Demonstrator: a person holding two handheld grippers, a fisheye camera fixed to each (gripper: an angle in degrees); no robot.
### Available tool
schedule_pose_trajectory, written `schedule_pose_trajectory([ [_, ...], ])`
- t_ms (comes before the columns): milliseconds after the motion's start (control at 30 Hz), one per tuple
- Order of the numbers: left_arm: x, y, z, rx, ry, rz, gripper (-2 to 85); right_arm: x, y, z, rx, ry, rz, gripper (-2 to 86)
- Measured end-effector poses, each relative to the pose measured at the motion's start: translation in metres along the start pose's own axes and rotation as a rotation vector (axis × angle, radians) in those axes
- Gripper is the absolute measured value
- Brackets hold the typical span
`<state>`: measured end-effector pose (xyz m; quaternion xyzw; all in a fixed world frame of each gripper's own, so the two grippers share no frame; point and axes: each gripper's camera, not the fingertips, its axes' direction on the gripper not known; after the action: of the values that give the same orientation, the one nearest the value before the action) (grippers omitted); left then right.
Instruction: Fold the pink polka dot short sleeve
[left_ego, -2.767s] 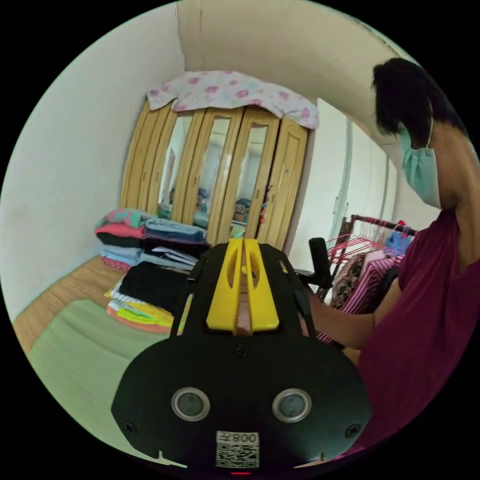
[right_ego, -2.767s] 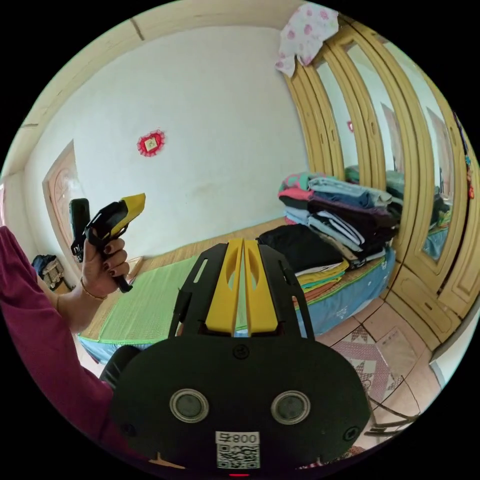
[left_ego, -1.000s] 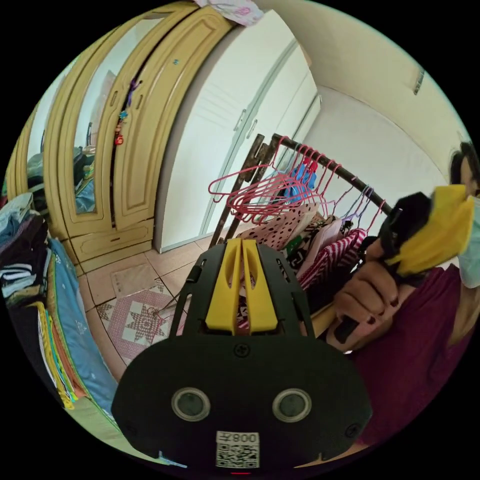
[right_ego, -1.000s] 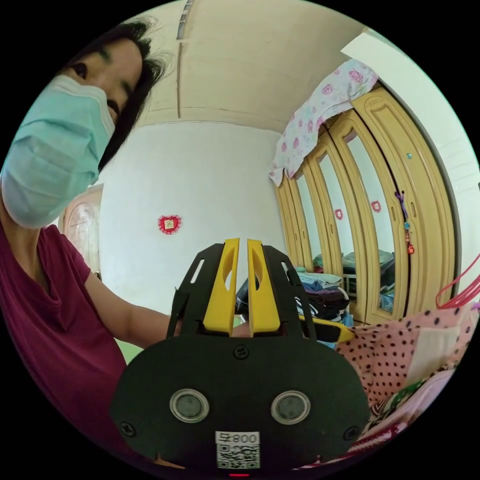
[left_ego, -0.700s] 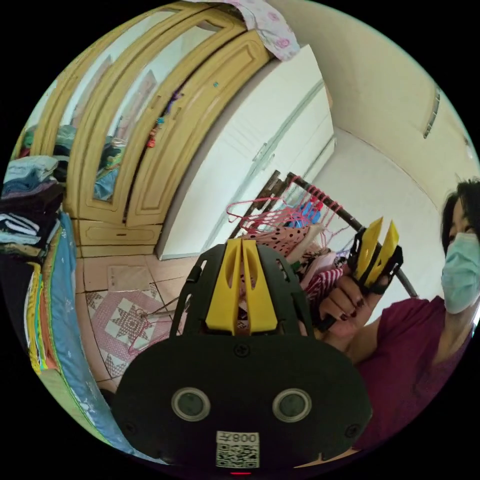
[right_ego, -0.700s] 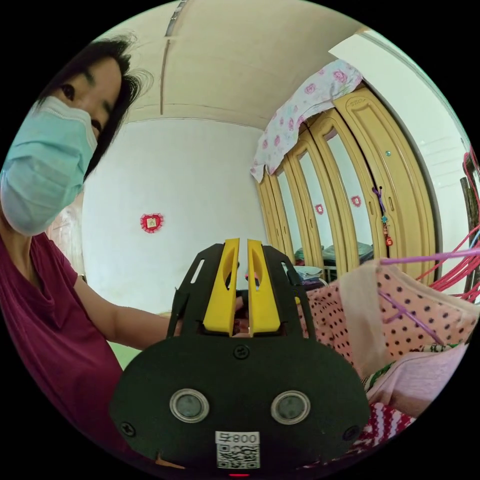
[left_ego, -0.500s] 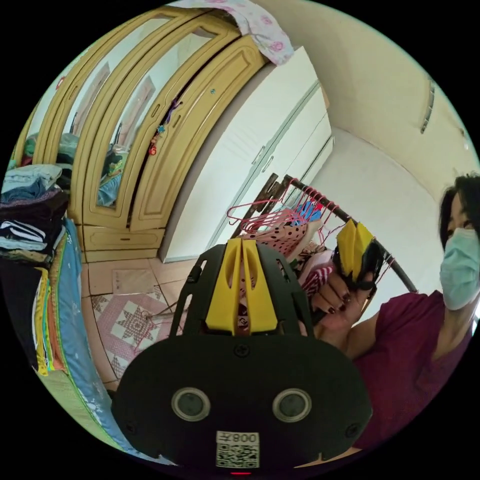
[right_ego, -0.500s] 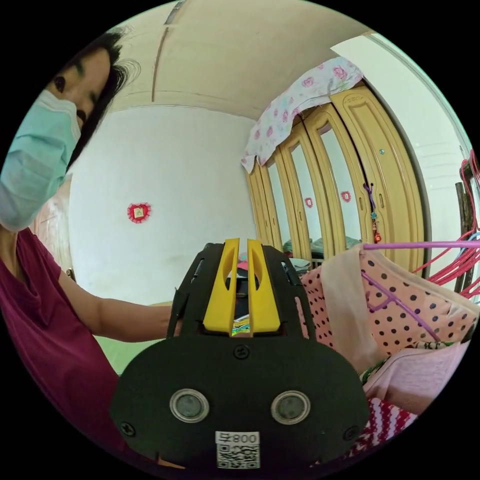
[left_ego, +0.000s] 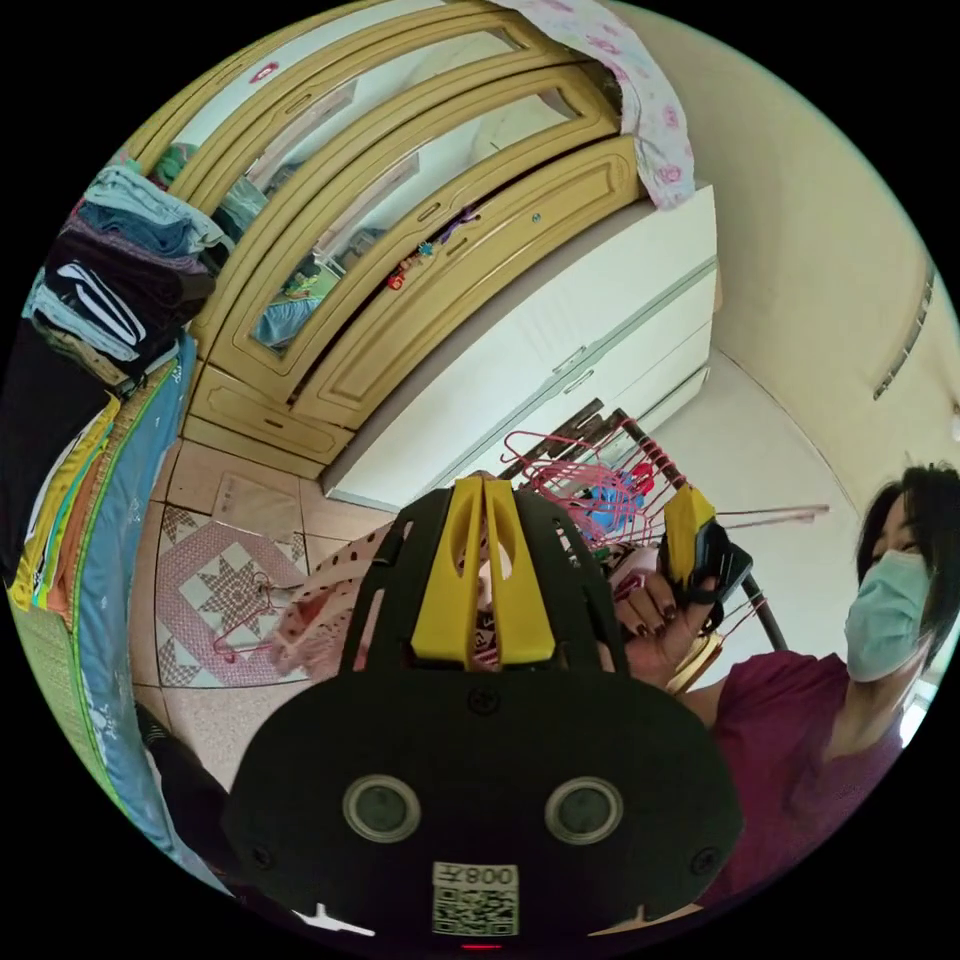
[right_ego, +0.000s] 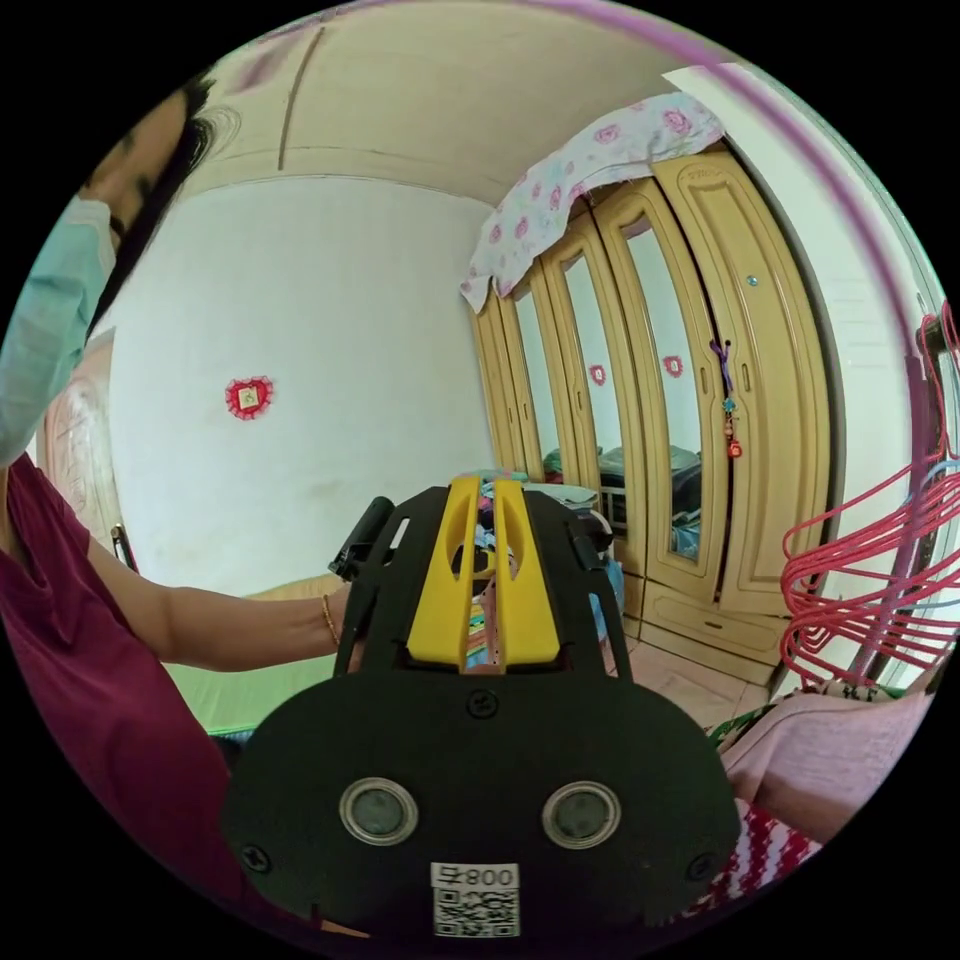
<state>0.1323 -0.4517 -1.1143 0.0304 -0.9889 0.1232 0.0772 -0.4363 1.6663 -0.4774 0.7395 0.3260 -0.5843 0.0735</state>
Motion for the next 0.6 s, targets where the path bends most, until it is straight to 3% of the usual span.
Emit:
schedule_pose_trajectory([
  [167,-0.009,0.022,-0.014,-0.055,-0.032,-0.005,0.0,0.012,0.026,0.03,-0.05,0.016,-0.013,1.7],
  [600,0.016,0.082,-0.213,0.176,-0.11,0.064,0.0,0.07,0.128,0.152,-0.233,-0.115,0.115,2.0],
])
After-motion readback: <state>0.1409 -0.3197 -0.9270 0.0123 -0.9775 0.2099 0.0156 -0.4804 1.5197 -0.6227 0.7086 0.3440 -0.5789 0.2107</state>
